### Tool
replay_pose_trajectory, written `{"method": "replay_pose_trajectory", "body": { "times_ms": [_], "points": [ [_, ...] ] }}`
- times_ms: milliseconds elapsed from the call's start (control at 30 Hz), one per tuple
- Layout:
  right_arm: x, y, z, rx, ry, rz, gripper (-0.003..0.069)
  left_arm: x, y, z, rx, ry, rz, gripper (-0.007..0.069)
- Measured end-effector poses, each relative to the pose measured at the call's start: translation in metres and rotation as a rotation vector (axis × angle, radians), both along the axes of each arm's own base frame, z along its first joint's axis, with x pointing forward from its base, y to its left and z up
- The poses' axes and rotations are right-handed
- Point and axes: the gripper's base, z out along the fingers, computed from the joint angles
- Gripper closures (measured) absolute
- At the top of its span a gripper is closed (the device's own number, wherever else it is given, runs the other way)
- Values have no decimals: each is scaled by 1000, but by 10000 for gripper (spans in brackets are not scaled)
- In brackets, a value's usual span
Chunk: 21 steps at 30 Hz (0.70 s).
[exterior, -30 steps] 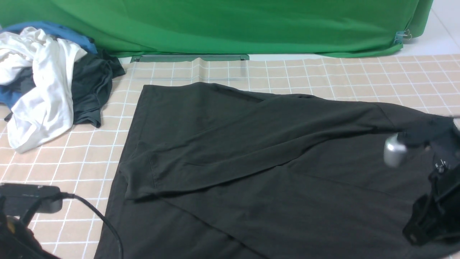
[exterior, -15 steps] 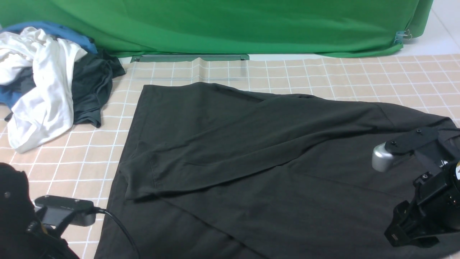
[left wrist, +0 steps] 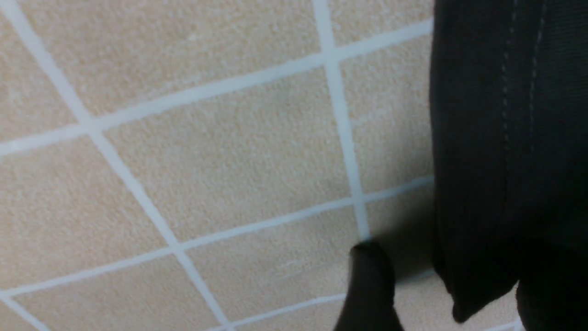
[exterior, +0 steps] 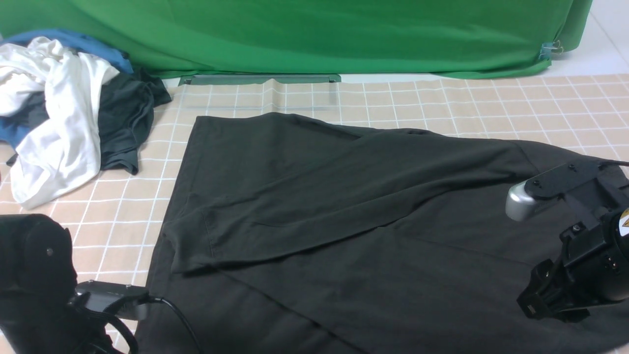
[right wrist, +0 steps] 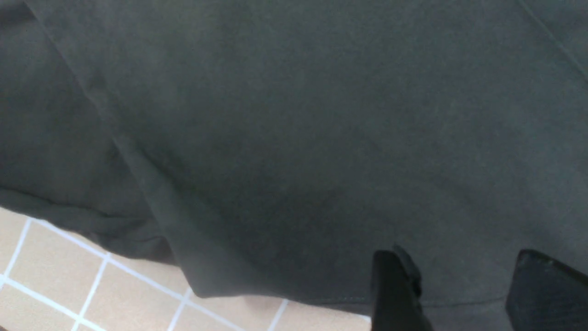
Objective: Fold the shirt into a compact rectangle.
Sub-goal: 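Grasp the near edge of the shirt at its hem and shoulder corners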
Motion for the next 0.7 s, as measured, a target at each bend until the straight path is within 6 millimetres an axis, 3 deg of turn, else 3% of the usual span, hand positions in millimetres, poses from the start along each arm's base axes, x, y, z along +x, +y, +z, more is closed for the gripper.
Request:
{"method": "replay_pose_trajectory", "body": {
  "times_ms": [133, 300, 500, 700],
  "points": [
    [0, 0, 0, -2, -5, 10, 282, 1, 1, 0, 5, -7, -4, 315],
    [0, 0, 0, -6, -8, 23, 282, 3, -4, -1, -51, -28, -12, 571],
    [0, 0, 0, -6, -8, 23, 282, 10, -7, 9, -63, -28, 10, 607],
    [-5, -2, -2, -37, 48, 41, 282, 13, -1, 52, -3, -179, 61, 607]
  ]
}}
